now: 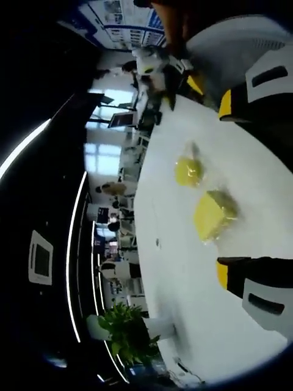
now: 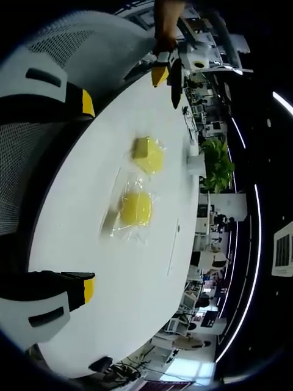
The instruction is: Compare the silicone blocks by pressing each to a similar depth, holding the contact briefly, and releasing to observe deformation and rebound differences across the visible hardness samples.
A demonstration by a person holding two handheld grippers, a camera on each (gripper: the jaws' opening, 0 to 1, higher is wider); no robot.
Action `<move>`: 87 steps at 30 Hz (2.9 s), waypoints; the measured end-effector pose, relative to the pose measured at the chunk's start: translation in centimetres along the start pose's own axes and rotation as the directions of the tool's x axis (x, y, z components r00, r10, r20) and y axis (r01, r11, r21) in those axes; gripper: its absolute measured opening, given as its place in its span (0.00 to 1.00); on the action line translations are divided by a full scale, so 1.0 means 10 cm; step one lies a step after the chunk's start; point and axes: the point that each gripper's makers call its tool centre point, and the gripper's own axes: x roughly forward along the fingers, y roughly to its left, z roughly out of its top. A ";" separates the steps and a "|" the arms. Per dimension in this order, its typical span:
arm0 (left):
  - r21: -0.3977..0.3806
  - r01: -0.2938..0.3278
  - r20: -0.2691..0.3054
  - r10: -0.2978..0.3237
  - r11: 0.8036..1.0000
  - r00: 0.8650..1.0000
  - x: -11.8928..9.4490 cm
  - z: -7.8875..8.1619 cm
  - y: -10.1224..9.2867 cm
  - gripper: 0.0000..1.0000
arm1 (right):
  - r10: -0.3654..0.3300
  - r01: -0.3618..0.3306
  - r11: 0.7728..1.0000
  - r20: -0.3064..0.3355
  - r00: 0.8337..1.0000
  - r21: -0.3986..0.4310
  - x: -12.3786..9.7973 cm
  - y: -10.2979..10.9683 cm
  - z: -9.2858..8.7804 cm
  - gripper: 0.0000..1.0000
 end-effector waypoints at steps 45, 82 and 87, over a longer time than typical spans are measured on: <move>-0.027 -0.028 0.002 0.028 0.999 1.000 0.04 -0.07 -0.02 0.98 | -0.001 0.001 1.000 -0.006 1.000 -0.001 0.01 -0.02 -0.03 0.96; -0.142 0.126 -0.106 -0.141 0.982 0.984 0.84 0.11 -0.20 0.53 | -0.012 0.012 1.000 -0.003 1.000 -0.021 0.02 -0.04 -0.02 0.96; -0.188 0.112 -0.118 -0.136 0.976 0.984 1.01 0.08 -0.18 0.52 | -0.012 0.012 1.000 0.000 1.000 -0.022 0.01 -0.04 -0.02 0.96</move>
